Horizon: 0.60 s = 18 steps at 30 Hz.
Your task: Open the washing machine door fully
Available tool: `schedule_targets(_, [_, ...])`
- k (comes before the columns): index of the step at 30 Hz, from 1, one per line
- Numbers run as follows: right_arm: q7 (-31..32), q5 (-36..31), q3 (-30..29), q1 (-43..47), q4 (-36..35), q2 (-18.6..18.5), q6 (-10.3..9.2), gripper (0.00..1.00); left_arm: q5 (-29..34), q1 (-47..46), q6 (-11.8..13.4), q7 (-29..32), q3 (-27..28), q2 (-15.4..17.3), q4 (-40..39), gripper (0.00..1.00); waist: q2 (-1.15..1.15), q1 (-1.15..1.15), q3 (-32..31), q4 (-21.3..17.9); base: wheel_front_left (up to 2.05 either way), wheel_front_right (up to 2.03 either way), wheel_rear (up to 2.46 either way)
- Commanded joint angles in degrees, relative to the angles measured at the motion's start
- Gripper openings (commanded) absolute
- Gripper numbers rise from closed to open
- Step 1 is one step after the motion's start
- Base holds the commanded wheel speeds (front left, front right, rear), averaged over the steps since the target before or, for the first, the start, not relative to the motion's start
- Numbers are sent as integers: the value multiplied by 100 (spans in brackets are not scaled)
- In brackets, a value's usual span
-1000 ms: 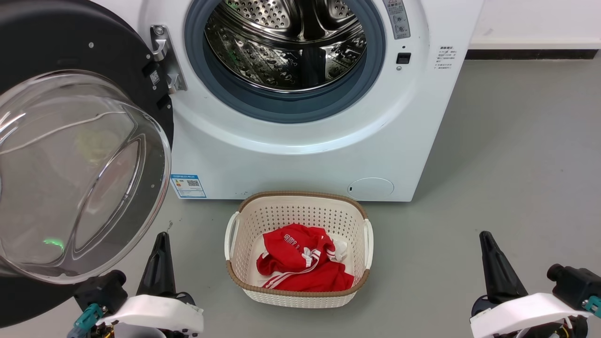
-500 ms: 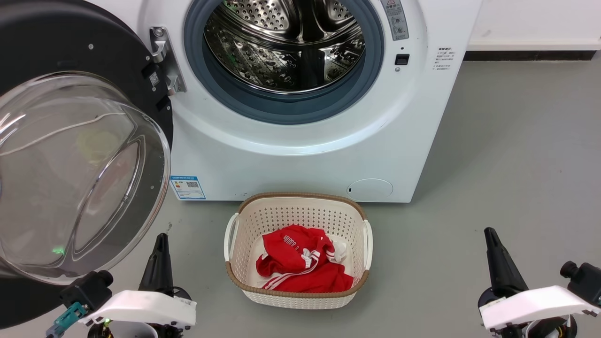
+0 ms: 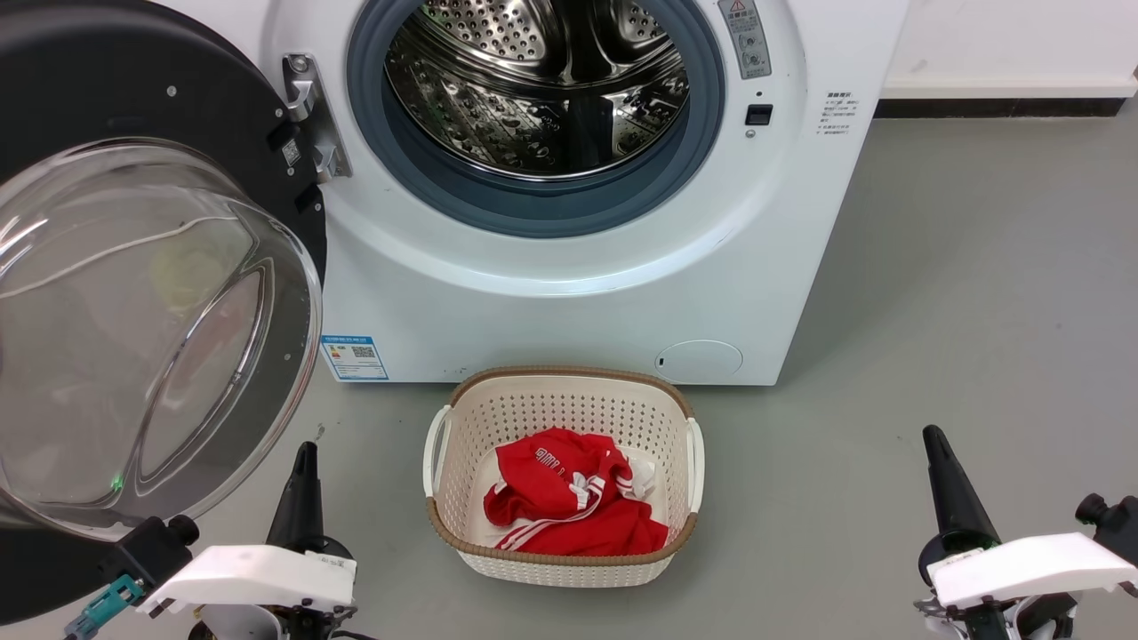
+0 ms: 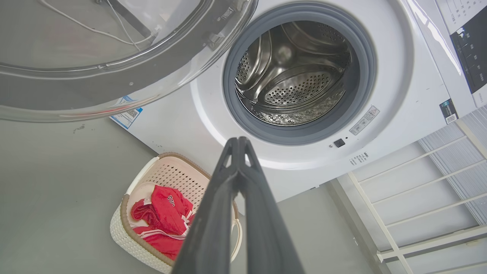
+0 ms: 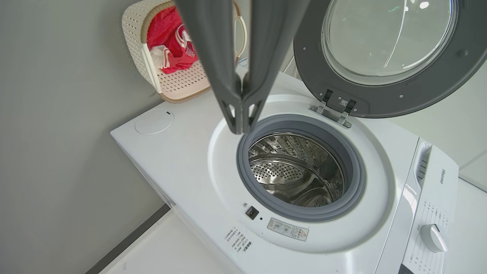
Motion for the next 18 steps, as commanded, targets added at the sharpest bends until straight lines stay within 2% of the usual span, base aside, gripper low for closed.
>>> schedule_targets(1, [33, 159, -17, -142, -37, -44, 0, 0, -134, -152, -40, 22, 15, 9, -37, 0, 0, 0, -1, -1, 0, 0, 0])
schedule_targets(18, [243, 1302, -97, -255, 105, -51, 0, 0, -1331, -247, -128, 309, 98, 9, 96, 0, 0, 0, -30, -19, 0, 0, 0])
